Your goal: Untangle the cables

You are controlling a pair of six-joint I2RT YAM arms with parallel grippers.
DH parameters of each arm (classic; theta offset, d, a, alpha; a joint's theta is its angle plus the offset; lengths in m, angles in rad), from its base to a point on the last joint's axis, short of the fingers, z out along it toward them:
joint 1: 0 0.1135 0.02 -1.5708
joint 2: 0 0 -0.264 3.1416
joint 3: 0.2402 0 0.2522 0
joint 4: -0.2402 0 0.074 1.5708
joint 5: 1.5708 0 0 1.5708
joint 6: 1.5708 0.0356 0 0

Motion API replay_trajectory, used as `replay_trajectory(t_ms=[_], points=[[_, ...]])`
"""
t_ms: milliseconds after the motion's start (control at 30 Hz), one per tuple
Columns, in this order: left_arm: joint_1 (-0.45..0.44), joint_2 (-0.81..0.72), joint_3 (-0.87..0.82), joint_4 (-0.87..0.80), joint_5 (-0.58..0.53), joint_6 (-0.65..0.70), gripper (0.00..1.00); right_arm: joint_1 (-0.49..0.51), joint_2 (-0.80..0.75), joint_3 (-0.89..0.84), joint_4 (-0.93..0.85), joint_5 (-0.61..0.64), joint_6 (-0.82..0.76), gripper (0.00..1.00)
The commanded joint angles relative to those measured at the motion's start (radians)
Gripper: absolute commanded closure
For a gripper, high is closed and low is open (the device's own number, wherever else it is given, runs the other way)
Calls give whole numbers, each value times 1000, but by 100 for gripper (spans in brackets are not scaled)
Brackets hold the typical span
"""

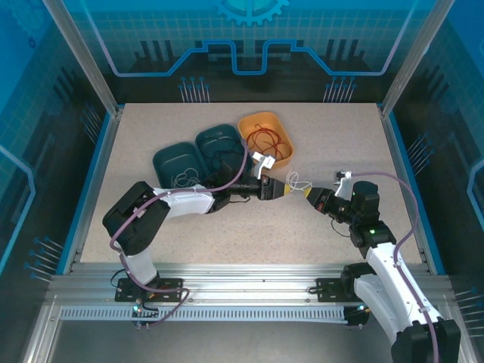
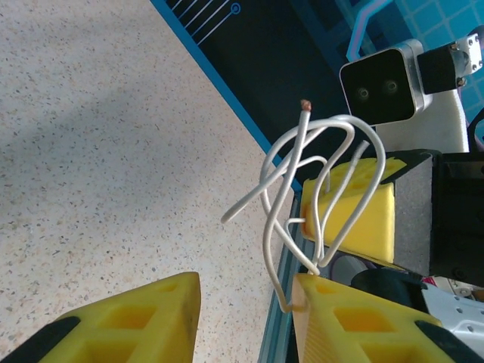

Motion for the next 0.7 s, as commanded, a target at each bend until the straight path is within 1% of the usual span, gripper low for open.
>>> replay_trajectory(t_ms=[0,167,267,433,600,667], points=[[-8,14,19,44,29,-24,62,15,3,8,33,7,-1,92],[-8,23,30,29,27,-21,63,23,17,14,46,6,-2,91],[-8,31,37,33,20,-27,68,34,28,24,40,10,-15,91],[-8,29,37,35,-6,-26,80,48,31,35,-11,51,-42,92],[7,-18,10,-7,-84,1,99,49,6,47,-107,123,-75,92],[15,-56,-7,-53,-126,28,100,48,-5,66,-173,170,-101,92]])
